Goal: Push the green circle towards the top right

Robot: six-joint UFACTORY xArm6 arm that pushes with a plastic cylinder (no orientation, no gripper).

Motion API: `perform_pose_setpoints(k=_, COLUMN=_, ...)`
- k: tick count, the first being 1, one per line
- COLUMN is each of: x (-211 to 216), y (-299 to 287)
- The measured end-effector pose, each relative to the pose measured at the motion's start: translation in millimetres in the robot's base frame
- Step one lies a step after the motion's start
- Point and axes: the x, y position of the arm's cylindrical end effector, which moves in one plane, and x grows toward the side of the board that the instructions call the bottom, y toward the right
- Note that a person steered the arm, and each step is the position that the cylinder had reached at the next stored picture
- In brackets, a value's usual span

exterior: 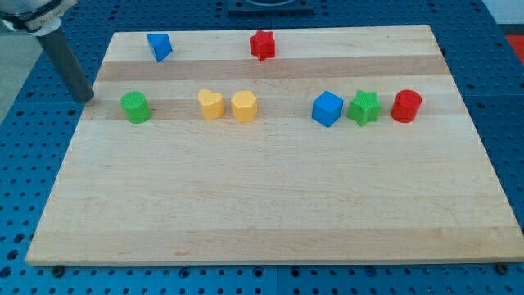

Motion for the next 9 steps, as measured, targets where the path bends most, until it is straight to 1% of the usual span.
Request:
perform_pose_setpoints(k=1, x=41, y=0)
perform_pose_setpoints(k=2, x=62, y=3)
perform_pose_setpoints(k=3, x=56, y=8)
perform_pose_setpoints(k=5, x=49, y=62)
perform_pose_setpoints(k=9, x=5, y=94)
